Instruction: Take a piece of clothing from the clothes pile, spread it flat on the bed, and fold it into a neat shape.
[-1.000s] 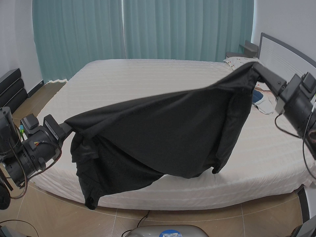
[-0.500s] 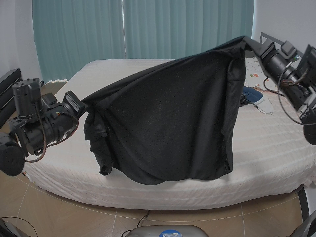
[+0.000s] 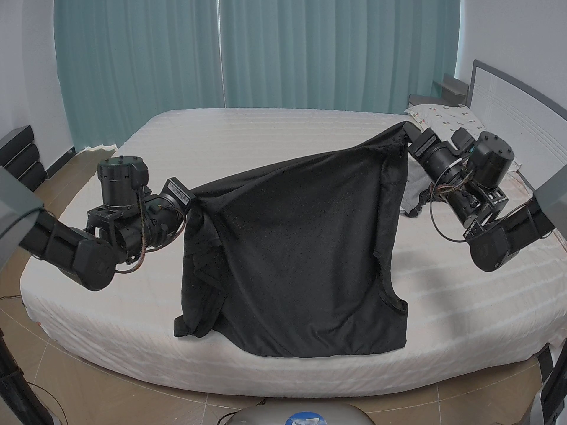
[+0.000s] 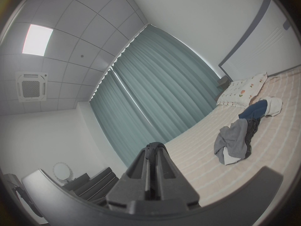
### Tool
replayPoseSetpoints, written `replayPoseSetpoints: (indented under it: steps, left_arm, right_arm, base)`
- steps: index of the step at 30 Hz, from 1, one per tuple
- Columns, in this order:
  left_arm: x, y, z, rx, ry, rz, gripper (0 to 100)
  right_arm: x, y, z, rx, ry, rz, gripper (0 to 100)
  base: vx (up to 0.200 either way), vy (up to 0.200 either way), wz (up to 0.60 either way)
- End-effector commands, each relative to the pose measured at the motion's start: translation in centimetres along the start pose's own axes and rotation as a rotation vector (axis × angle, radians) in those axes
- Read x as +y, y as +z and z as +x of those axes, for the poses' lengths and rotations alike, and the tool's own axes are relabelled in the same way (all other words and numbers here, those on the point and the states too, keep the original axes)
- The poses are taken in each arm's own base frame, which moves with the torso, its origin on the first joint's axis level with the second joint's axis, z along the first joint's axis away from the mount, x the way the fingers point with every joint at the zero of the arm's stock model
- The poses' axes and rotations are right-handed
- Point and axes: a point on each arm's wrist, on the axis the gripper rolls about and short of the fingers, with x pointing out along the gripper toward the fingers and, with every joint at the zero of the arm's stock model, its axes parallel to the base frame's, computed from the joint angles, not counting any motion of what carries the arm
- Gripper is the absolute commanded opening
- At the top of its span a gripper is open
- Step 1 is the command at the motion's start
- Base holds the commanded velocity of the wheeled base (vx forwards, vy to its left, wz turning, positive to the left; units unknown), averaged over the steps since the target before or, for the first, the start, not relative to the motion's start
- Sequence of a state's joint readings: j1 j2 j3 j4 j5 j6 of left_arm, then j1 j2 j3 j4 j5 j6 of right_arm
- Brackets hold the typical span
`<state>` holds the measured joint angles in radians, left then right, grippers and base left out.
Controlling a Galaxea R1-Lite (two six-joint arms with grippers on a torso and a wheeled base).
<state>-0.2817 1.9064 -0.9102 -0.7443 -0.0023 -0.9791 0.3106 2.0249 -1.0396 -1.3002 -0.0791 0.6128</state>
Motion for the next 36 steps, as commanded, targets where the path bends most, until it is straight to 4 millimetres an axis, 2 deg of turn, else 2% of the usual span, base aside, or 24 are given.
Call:
replayPoseSetpoints:
  steps: [1, 6, 9, 11, 18, 24, 25, 27, 28, 31, 36]
  left_arm:
    - [3.2, -2.0, 3.8, 0.033, 0.055, -0.013, 0]
    - [4.0, -2.6, 6.4, 0.037, 0.062, -0.008, 0]
    - [4.2, -3.0, 7.0, 0.044, 0.064, -0.006, 0]
    - [4.7, -3.6, 8.0, 0.055, 0.072, -0.002, 0]
    - [6.7, -5.1, 10.3, 0.082, 0.107, 0.002, 0]
    - [8.7, -6.3, 12.3, 0.084, 0.144, 0.001, 0]
    - [9.0, -6.6, 12.6, 0.088, 0.149, 0.001, 100]
    - [9.7, -7.0, 13.2, 0.095, 0.161, 0.000, 100]
    - [10.1, -7.4, 13.4, 0.103, 0.170, 0.002, 100]
    - [10.9, -7.9, 13.9, 0.114, 0.207, 0.005, 100]
    - [11.8, -7.5, 14.3, 0.116, 0.300, 0.004, 100]
  right_arm:
    - [-2.4, -3.6, 1.8, 0.048, -0.039, -0.004, 0]
    - [-4.3, -6.1, 3.2, 0.088, -0.074, -0.018, 0]
    - [-5.1, -7.3, 3.6, 0.112, -0.085, -0.019, 0]
    - [-6.8, -9.8, 4.1, 0.148, -0.114, -0.023, 0]
    - [-9.7, -13.9, 5.2, 0.186, -0.187, -0.032, 0]
    - [-11.2, -16.2, 5.0, 0.225, -0.222, -0.040, 0]
    - [-11.4, -16.5, 4.9, 0.235, -0.227, -0.041, 0]
    - [-12.1, -17.4, 4.8, 0.260, -0.242, -0.043, 0]
    - [-12.4, -17.9, 4.6, 0.277, -0.254, -0.046, 100]
    - [-13.8, -19.4, 3.9, 0.362, -0.322, -0.058, 100]
    - [-15.1, -19.5, 3.4, 0.420, -0.397, -0.067, 100]
  base:
    - [0.200, 0.000, 0.00]
    - [0.200, 0.000, 0.00]
    - [0.200, 0.000, 0.00]
    - [0.200, 0.000, 0.00]
    - [0.000, 0.000, 0.00]
    - [0.000, 0.000, 0.00]
    - [0.000, 0.000, 0.00]
    - [0.000, 0.000, 0.00]
    - [0.000, 0.000, 0.00]
    - [0.000, 0.000, 0.00]
    - [0.000, 0.000, 0.00]
